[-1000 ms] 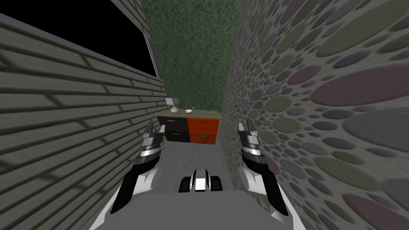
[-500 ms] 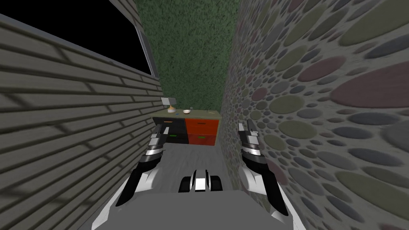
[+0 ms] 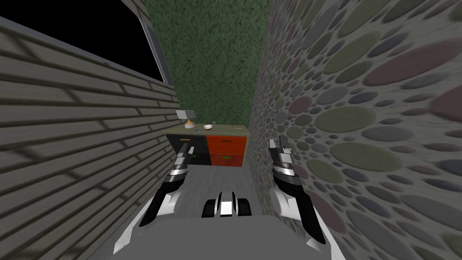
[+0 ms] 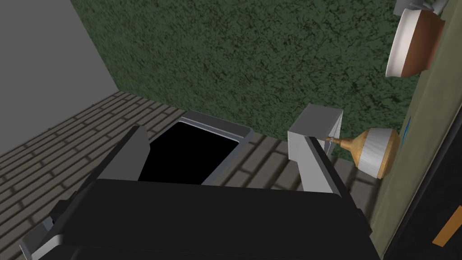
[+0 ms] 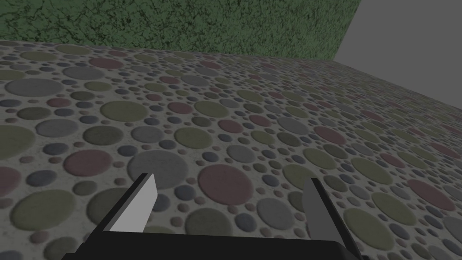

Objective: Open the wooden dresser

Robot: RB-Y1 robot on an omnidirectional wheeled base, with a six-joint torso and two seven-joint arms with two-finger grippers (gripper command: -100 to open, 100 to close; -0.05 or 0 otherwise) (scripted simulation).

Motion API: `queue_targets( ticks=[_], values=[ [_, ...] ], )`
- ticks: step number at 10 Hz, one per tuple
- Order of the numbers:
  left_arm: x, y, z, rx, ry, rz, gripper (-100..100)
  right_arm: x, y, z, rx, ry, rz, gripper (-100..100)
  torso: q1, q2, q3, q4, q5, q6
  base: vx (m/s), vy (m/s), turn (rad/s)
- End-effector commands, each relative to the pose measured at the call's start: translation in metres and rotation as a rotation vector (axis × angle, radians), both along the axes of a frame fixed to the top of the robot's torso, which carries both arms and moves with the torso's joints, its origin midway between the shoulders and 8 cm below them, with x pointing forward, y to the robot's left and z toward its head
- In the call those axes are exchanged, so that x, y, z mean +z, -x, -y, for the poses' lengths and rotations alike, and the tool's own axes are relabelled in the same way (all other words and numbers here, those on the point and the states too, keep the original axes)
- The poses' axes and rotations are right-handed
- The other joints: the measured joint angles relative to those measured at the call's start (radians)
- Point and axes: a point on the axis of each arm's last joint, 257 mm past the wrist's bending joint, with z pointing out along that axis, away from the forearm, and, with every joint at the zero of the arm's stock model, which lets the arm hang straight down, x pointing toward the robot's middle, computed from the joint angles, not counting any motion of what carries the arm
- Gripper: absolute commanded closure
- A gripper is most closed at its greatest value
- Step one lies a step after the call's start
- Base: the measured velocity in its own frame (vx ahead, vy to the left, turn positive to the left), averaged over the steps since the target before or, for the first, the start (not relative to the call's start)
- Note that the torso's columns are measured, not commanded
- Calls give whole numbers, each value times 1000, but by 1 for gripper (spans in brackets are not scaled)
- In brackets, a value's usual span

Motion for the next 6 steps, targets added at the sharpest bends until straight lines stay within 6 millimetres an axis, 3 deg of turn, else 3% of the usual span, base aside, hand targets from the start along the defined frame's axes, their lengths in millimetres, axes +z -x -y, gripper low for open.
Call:
queue_targets(
  ticks=[1,6],
  values=[
    [-25,-12,-3,-1,-4,-48,-100,0,0,0,0,0,0,0,0,0,0,0,0,0,98,-39,-45],
    [-73,-29,-5,-1,-3,-144,-100,0,0,0,0,0,0,0,-1,-3,-2,-1,0,0,108,-21,-38]
  ],
)
